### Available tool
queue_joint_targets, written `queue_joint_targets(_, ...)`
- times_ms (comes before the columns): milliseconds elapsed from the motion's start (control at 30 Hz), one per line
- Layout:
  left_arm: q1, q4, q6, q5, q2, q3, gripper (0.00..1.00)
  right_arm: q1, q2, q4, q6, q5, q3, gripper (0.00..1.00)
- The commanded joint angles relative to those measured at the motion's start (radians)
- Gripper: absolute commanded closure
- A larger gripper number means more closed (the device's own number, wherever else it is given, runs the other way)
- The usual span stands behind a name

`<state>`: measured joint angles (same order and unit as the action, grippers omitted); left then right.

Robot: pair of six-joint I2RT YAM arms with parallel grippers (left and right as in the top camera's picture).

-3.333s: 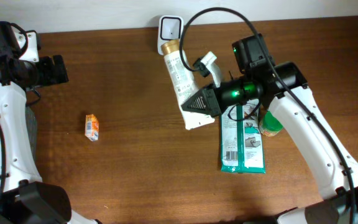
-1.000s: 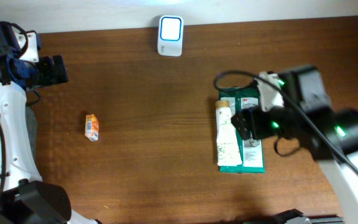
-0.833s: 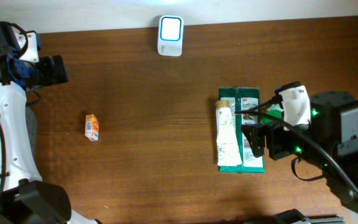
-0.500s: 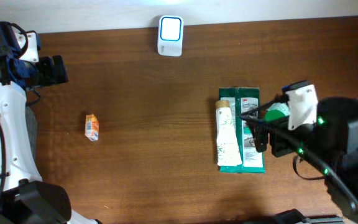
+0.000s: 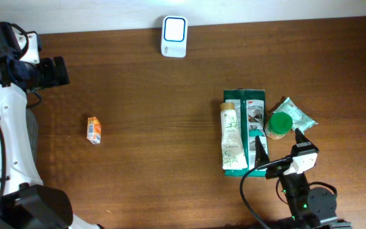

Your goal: Scan the item barcode

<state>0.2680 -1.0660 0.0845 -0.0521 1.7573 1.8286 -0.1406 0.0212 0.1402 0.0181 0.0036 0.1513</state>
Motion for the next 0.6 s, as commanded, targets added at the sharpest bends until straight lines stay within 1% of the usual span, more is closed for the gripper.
queue_joint_targets(0,0.003,0.002,-0.013,-0.003,0.005,0.005,0.01,0.024,-0.018,-0.025,-0.007,0.006,-0.079,0.01)
queue_joint_targets(67,0.003,0.002,-0.013,-0.003,0.005,0.005,0.01,0.024,-0.018,-0.054,-0.006,0.007,-0.142,0.02)
queue_joint_targets(567,0.003,0.002,-0.013,-0.003,0.005,0.005,0.01,0.024,-0.018,-0.062,-0.007,0.006,-0.146,0.02)
